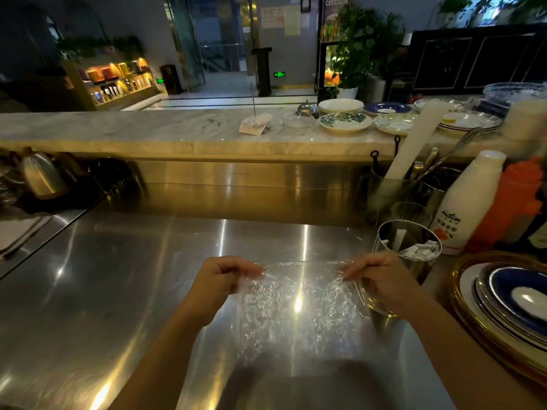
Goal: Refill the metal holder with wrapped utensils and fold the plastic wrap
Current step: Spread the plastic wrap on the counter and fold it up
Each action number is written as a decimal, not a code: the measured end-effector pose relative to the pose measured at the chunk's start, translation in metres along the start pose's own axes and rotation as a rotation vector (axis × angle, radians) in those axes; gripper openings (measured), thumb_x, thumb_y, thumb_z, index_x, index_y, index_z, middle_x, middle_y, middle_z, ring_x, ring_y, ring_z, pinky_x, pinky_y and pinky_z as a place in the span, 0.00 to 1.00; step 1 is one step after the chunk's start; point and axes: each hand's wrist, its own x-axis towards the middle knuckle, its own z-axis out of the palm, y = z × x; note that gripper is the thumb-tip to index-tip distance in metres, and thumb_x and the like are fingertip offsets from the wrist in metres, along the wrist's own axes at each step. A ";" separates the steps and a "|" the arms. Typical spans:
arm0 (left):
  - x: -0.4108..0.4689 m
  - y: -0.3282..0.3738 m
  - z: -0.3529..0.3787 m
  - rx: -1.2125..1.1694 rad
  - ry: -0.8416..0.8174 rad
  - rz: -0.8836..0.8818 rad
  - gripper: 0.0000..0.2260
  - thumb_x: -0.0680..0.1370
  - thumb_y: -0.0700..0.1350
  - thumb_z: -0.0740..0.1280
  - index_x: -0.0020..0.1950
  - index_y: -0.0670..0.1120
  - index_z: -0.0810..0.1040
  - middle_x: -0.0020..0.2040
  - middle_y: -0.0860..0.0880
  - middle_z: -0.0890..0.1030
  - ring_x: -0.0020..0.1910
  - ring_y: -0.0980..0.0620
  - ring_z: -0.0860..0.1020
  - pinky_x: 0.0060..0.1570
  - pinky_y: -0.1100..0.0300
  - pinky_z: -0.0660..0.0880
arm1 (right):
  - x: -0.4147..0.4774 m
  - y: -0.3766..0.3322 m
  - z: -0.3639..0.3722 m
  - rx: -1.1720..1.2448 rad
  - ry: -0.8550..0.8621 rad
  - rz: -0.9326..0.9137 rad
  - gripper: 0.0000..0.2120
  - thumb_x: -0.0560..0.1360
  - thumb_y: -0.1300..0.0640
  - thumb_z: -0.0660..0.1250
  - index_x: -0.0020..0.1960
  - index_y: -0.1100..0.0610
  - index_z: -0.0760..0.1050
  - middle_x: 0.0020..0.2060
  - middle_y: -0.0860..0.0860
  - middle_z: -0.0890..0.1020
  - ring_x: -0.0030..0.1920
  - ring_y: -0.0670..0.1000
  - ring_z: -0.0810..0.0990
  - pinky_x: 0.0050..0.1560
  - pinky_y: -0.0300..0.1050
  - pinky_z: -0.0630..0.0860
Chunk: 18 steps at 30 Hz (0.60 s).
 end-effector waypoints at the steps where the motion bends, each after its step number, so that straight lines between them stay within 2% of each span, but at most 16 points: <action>1: -0.001 -0.001 0.000 -0.009 -0.005 -0.007 0.25 0.71 0.21 0.54 0.35 0.44 0.84 0.43 0.45 0.86 0.45 0.44 0.83 0.40 0.53 0.81 | -0.001 0.000 0.001 0.000 -0.002 -0.011 0.22 0.69 0.79 0.55 0.28 0.62 0.80 0.34 0.57 0.85 0.37 0.55 0.84 0.31 0.41 0.79; 5: -0.002 -0.006 -0.004 -0.018 -0.116 -0.066 0.26 0.71 0.20 0.51 0.29 0.41 0.81 0.51 0.47 0.84 0.51 0.46 0.82 0.45 0.48 0.80 | -0.005 -0.004 0.001 -0.060 -0.031 -0.011 0.24 0.69 0.81 0.52 0.25 0.63 0.78 0.32 0.57 0.85 0.34 0.55 0.84 0.27 0.42 0.79; 7: -0.001 -0.008 -0.008 0.014 -0.089 -0.086 0.24 0.70 0.20 0.51 0.29 0.41 0.79 0.55 0.47 0.82 0.55 0.45 0.79 0.49 0.48 0.79 | -0.008 -0.010 -0.001 -0.156 -0.060 -0.007 0.22 0.70 0.79 0.53 0.25 0.63 0.76 0.31 0.54 0.85 0.31 0.53 0.83 0.27 0.40 0.78; 9: 0.003 -0.008 -0.008 0.030 0.039 -0.087 0.18 0.71 0.22 0.54 0.33 0.42 0.75 0.55 0.45 0.80 0.56 0.43 0.78 0.50 0.54 0.77 | -0.010 -0.020 -0.002 -0.302 -0.112 -0.013 0.22 0.71 0.77 0.55 0.26 0.61 0.76 0.32 0.50 0.85 0.33 0.51 0.84 0.30 0.39 0.78; 11: 0.004 0.000 -0.001 0.041 0.046 -0.056 0.07 0.74 0.31 0.63 0.44 0.43 0.75 0.56 0.45 0.80 0.55 0.45 0.79 0.50 0.57 0.76 | -0.009 -0.031 0.002 -0.458 -0.205 -0.011 0.24 0.71 0.77 0.57 0.25 0.56 0.77 0.33 0.44 0.85 0.35 0.47 0.84 0.32 0.36 0.77; 12: 0.004 0.004 0.006 0.073 -0.056 -0.062 0.07 0.74 0.38 0.67 0.50 0.45 0.75 0.57 0.46 0.80 0.55 0.47 0.79 0.51 0.58 0.76 | -0.007 -0.036 0.006 -0.531 -0.258 -0.002 0.24 0.71 0.77 0.57 0.26 0.55 0.77 0.31 0.41 0.84 0.34 0.44 0.83 0.33 0.34 0.77; 14: 0.006 0.007 0.022 0.173 -0.358 -0.152 0.18 0.71 0.45 0.71 0.59 0.52 0.72 0.57 0.50 0.80 0.54 0.52 0.80 0.50 0.61 0.77 | -0.003 -0.044 0.015 -0.628 -0.352 0.013 0.23 0.71 0.75 0.57 0.27 0.55 0.77 0.29 0.38 0.83 0.33 0.41 0.81 0.35 0.33 0.77; 16: 0.004 0.008 0.044 0.256 -0.577 -0.244 0.17 0.71 0.42 0.72 0.57 0.54 0.74 0.53 0.51 0.82 0.51 0.53 0.81 0.49 0.62 0.78 | -0.001 -0.052 0.024 -0.650 -0.397 0.007 0.22 0.72 0.75 0.58 0.29 0.54 0.79 0.30 0.42 0.83 0.36 0.43 0.81 0.40 0.38 0.79; 18: 0.003 0.004 0.058 0.322 -0.602 -0.228 0.10 0.71 0.38 0.71 0.49 0.51 0.78 0.44 0.52 0.84 0.47 0.53 0.82 0.48 0.61 0.79 | -0.001 -0.057 0.029 -0.658 -0.409 -0.033 0.19 0.72 0.74 0.58 0.37 0.56 0.82 0.41 0.47 0.83 0.45 0.46 0.81 0.47 0.40 0.78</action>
